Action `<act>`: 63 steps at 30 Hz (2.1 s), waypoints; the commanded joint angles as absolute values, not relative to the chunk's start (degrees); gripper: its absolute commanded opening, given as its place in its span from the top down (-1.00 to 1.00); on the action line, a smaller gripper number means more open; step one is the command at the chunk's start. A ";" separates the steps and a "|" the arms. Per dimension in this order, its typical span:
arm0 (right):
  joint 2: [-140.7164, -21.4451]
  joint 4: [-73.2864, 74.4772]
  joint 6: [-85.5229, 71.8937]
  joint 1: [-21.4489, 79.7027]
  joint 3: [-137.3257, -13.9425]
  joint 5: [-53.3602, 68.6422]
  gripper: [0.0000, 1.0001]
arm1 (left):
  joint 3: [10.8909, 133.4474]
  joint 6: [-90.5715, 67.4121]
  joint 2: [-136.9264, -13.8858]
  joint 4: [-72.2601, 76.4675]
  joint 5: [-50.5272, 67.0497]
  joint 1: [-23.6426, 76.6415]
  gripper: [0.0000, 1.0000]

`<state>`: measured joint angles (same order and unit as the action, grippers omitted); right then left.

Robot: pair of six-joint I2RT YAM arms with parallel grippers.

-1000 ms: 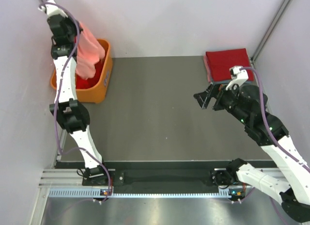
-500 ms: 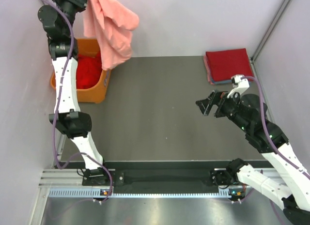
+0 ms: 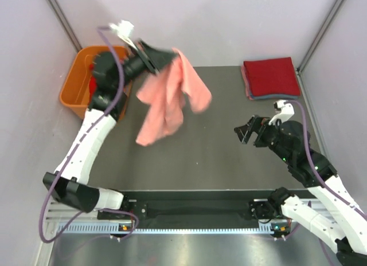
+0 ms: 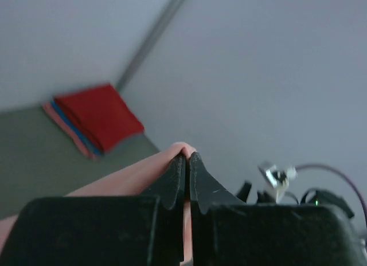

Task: Fold and stack the t-shirts
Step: Move the tshirt to the center of the board, then flatten the tshirt out

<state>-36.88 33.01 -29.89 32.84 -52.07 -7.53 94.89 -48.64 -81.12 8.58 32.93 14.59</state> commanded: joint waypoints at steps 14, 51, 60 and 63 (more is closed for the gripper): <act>-42.27 32.27 -40.95 32.70 -39.39 -8.54 -0.95 | 69.00 -25.57 -79.74 -35.14 -8.72 37.88 -0.24; -59.34 18.70 -35.17 32.61 -43.47 -20.02 1.00 | 48.20 -37.45 -66.72 -28.20 -20.29 38.32 1.00; -44.57 30.24 -34.80 32.52 -53.36 -20.93 1.00 | 66.96 -28.83 -62.75 -35.07 -21.02 38.32 1.00; -42.72 27.26 -35.68 32.61 -48.63 -14.45 0.85 | 67.24 -29.09 -63.02 -33.84 -14.88 38.32 1.00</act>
<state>-42.74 25.63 -35.59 32.84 -52.45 -19.27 66.59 -31.07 -62.35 -31.70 -19.73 38.20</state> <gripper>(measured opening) 0.038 0.012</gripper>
